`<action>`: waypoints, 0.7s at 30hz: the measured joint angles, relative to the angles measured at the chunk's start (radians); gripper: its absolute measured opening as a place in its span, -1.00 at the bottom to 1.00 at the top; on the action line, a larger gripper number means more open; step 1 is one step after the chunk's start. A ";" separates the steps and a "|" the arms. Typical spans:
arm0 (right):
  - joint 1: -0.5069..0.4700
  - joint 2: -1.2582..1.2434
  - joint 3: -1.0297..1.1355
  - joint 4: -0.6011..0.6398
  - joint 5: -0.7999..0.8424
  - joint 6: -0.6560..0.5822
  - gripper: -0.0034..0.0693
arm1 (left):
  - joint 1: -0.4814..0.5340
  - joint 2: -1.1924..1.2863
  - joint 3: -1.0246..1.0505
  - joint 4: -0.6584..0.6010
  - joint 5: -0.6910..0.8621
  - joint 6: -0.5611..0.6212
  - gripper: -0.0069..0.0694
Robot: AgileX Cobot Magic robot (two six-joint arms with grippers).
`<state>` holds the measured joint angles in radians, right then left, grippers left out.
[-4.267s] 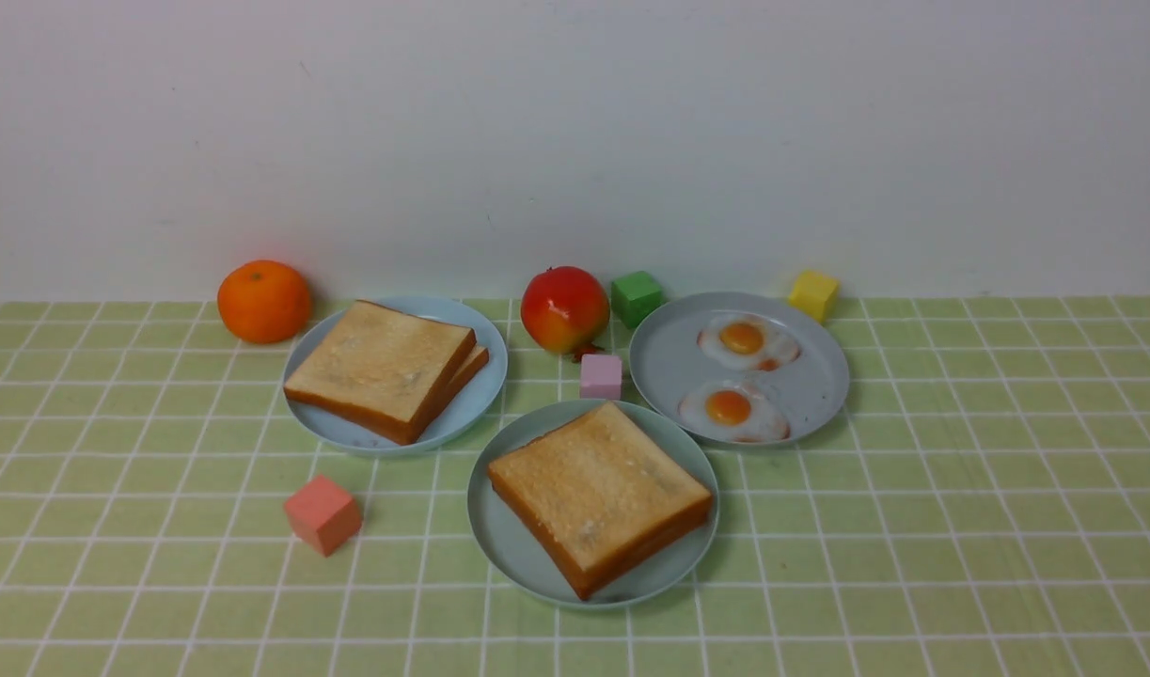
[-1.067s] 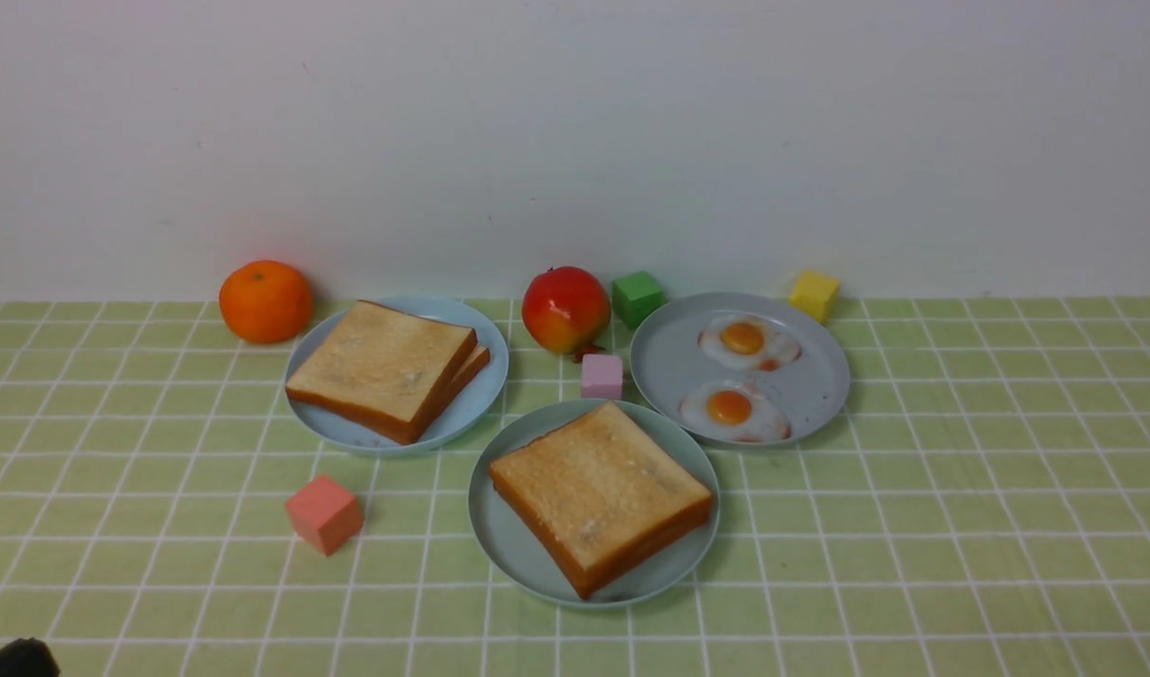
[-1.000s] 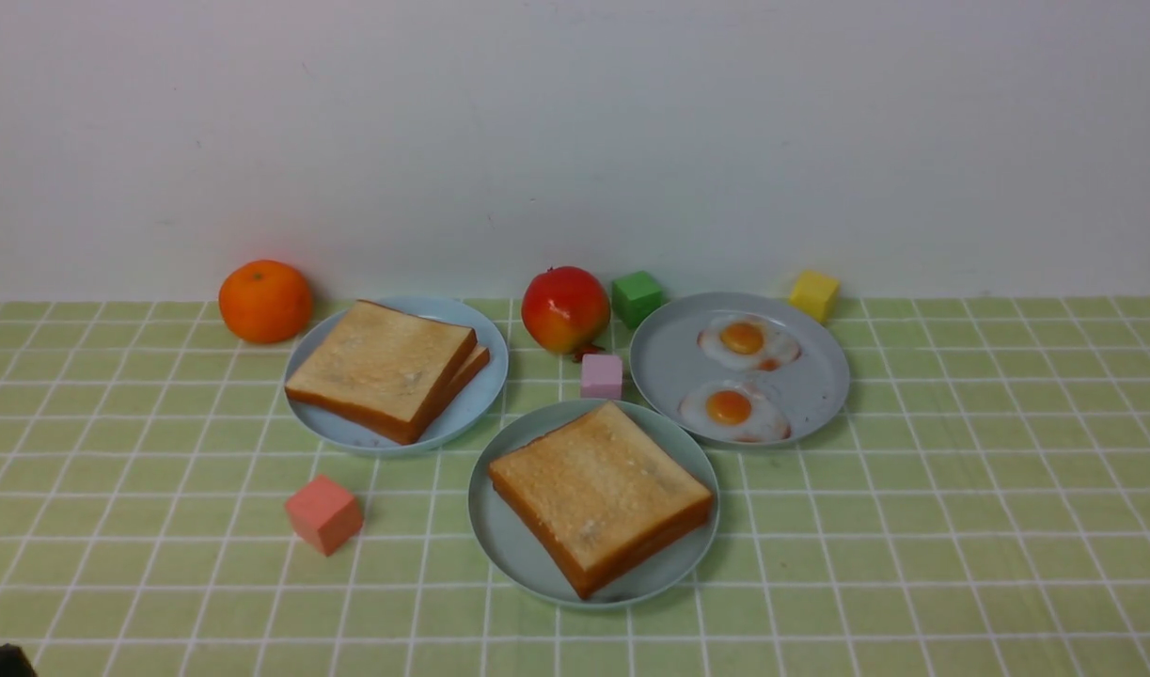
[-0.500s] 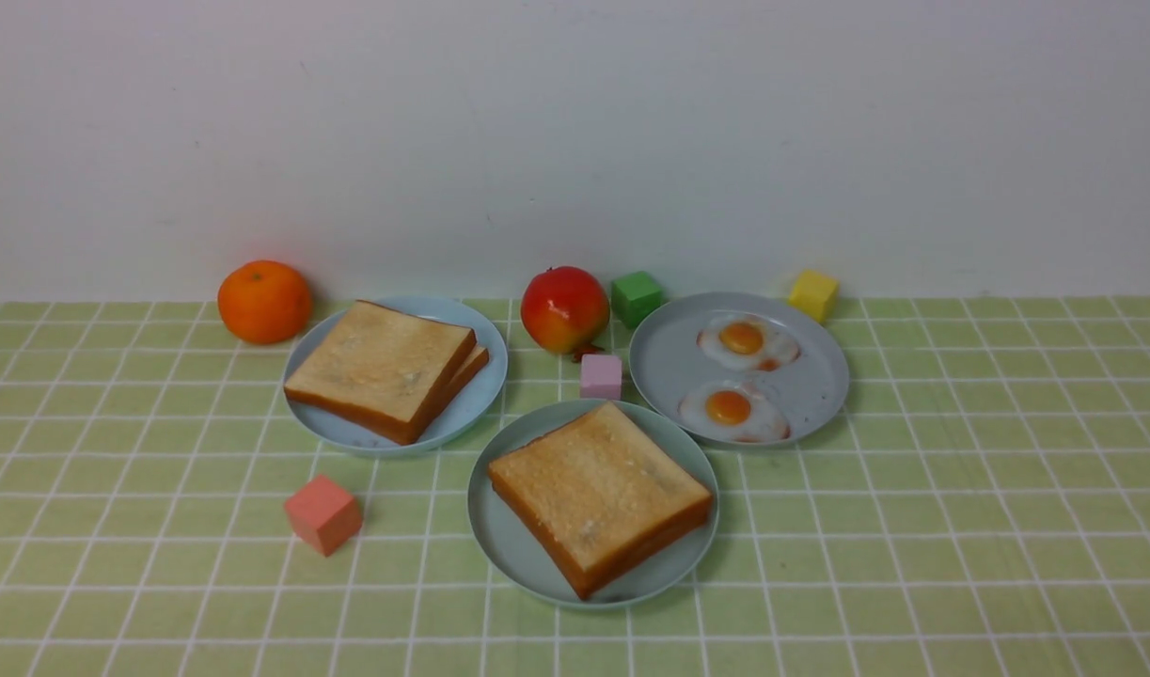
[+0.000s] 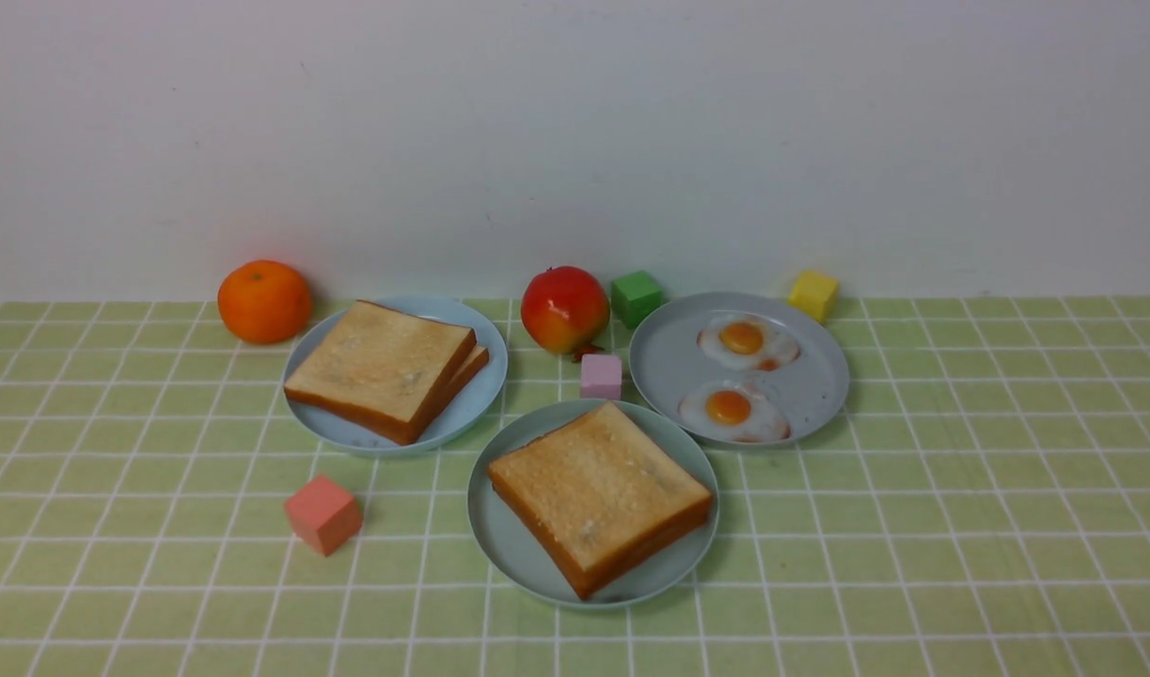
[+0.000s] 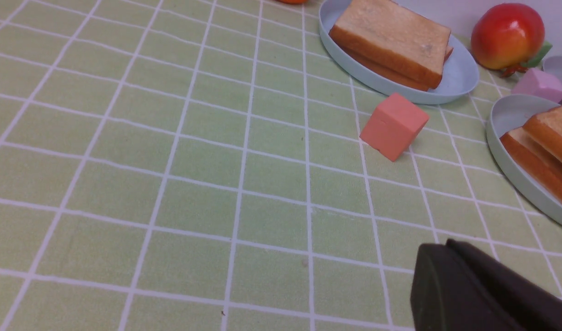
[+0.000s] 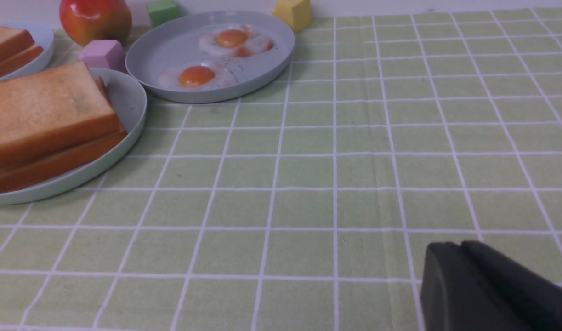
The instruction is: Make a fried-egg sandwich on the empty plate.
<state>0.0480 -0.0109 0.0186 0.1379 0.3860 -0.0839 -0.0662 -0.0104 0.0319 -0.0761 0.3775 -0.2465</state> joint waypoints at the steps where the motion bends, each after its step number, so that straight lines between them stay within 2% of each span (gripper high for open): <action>1: 0.000 0.000 0.000 0.000 0.000 0.000 -0.78 | 0.000 0.000 0.000 0.000 0.000 0.000 -0.85; 21: 0.000 0.000 0.000 0.000 0.000 0.000 -0.70 | 0.000 0.000 0.000 0.002 0.000 0.000 -0.83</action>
<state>0.0480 -0.0109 0.0186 0.1379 0.3860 -0.0839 -0.0662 -0.0104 0.0319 -0.0743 0.3775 -0.2465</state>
